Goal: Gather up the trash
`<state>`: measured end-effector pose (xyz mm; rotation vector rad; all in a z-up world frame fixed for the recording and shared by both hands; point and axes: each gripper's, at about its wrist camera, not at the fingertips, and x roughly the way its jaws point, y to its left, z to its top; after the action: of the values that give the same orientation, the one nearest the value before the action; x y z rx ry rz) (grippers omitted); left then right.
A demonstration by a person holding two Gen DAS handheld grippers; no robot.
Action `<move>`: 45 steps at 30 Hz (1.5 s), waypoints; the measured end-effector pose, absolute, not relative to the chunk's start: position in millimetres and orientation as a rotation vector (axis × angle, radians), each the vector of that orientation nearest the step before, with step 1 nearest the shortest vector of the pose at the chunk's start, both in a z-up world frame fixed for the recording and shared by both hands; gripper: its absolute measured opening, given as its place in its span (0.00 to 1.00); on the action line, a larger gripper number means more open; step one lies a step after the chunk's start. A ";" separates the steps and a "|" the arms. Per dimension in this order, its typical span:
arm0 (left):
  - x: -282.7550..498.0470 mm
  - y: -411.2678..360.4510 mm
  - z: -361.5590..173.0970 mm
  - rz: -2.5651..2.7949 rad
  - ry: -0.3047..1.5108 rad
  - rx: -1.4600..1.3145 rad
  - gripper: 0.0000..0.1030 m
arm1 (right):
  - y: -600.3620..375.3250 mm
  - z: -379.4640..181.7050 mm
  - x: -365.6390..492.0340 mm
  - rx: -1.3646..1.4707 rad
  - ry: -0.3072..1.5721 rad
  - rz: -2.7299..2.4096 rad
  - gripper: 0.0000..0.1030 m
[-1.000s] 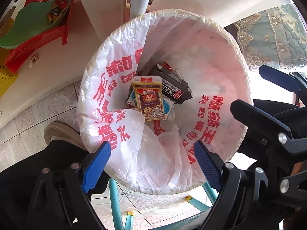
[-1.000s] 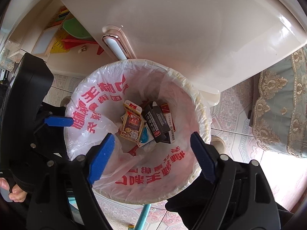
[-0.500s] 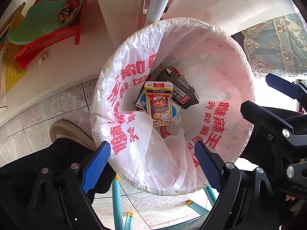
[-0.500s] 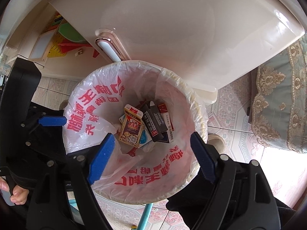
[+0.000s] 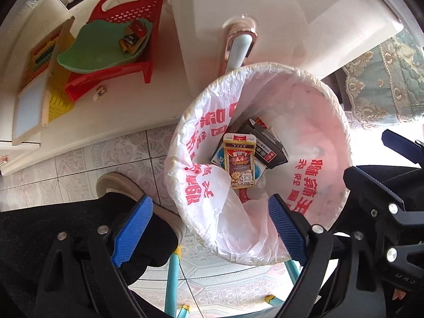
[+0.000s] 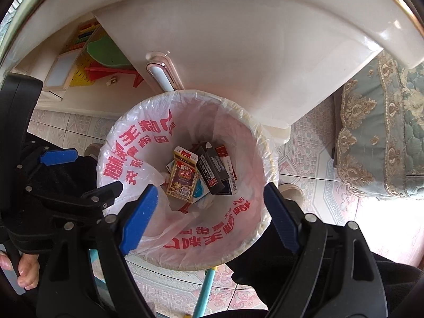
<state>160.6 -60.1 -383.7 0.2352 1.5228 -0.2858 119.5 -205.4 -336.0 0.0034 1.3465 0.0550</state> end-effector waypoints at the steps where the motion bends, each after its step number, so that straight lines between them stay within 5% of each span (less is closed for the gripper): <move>1: 158.9 -59.6 -376.4 -0.269 1.503 0.237 0.84 | -204.0 -328.8 115.7 -0.004 1.322 0.045 0.78; 15: 119.2 -58.8 -259.7 -0.163 1.186 0.190 0.84 | -211.1 -218.3 57.6 0.086 1.040 -0.070 0.84; 31: 67.6 -48.4 -62.4 -0.159 0.745 0.047 0.93 | -201.3 -37.0 -18.3 -0.015 0.479 -0.195 0.94; 45: 15.6 -37.8 17.2 -0.141 0.579 0.014 0.93 | -197.0 15.6 -62.4 0.007 0.341 -0.221 0.94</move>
<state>15.6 -37.8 17.2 0.0137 0.5788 -0.1414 -62.4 -197.0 15.6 0.0072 0.3414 -0.2213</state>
